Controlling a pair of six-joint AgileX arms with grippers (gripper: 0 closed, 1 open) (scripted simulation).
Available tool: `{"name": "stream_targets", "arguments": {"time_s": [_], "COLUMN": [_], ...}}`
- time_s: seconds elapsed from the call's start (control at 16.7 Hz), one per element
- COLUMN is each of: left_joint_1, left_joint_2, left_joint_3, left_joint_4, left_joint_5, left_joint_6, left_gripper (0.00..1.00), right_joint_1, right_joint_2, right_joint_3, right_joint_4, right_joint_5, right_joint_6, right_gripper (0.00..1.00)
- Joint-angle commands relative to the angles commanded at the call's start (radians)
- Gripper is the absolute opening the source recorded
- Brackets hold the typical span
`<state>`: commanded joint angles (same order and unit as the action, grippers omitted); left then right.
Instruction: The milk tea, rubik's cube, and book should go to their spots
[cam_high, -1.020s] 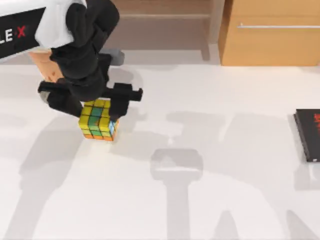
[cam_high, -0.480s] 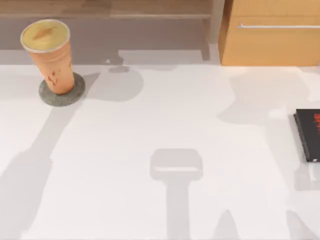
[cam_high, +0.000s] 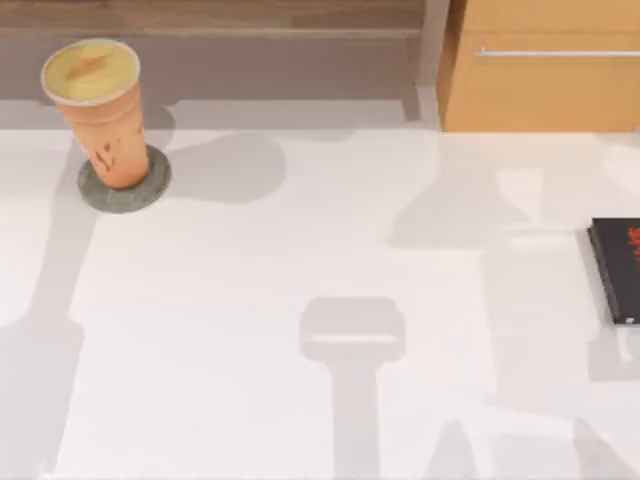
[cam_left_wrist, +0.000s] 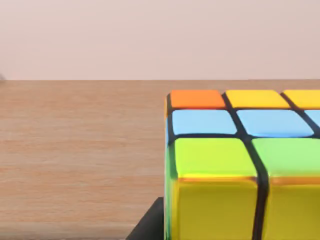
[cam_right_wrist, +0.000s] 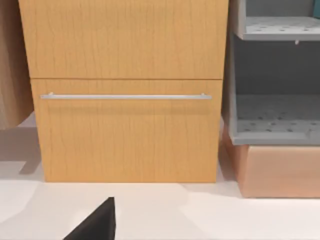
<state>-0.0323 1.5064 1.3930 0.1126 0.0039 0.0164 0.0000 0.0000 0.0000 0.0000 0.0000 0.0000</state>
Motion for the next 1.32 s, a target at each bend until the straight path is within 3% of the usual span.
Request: {"name": "stream_targets", "arguments": {"time_s": [0.42,0.84,1.32], "left_joint_1": [-0.002,-0.013,0.003], "left_joint_2": [0.002,0.162,0.393], "left_joint_3": [0.018,0.282,0.446], "left_joint_4": [0.011,0.087,-0.05], "left_joint_5": [-0.009,-0.065,0.004], "left_joint_6": [-0.001,-0.019,-0.001], "left_gripper": [0.0,0.0,0.0], "right_joint_1": [0.0,0.0,0.0], "right_joint_2": [0.0,0.0,0.0], "right_joint_3": [0.0,0.0,0.0], "right_joint_4": [0.0,0.0,0.0], "right_joint_5": [0.0,0.0,0.0], "right_joint_6": [0.0,0.0,0.0], "right_gripper": [1.0,1.0,1.0]}}
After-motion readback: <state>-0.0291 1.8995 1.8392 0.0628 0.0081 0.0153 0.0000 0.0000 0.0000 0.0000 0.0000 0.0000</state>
